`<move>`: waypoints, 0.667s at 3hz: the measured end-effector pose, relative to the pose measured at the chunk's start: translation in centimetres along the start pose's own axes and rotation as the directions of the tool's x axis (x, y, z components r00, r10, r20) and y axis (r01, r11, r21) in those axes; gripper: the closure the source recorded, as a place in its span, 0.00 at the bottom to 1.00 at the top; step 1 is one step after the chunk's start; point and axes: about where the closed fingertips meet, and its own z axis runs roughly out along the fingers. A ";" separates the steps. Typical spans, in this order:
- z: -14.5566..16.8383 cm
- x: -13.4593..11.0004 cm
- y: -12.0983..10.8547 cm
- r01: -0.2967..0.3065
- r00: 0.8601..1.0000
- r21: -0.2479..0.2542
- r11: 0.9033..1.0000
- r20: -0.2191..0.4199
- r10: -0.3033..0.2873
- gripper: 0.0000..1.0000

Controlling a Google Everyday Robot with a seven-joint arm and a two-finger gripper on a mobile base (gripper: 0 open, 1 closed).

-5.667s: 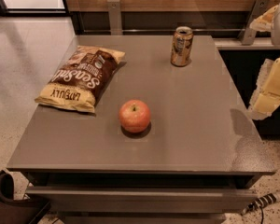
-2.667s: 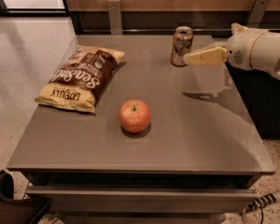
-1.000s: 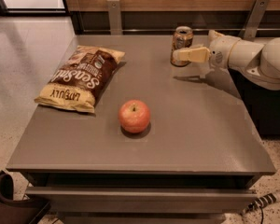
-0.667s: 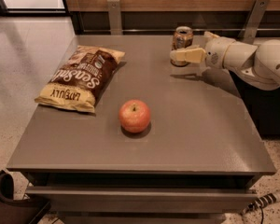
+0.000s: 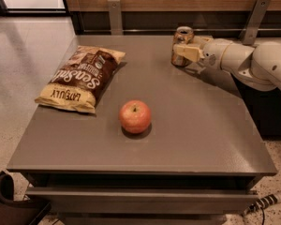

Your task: Knock orange can over

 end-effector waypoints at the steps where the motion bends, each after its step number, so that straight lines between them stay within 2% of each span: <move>1: 0.3 0.0 0.3 0.000 1.000 -0.006 1.000 0.000 0.000 0.77; 2: 0.6 0.0 0.5 -0.001 1.000 -0.012 1.000 0.000 0.001 1.00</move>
Offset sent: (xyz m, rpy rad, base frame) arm 0.0003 0.0026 -0.0002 0.0006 0.0004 0.0037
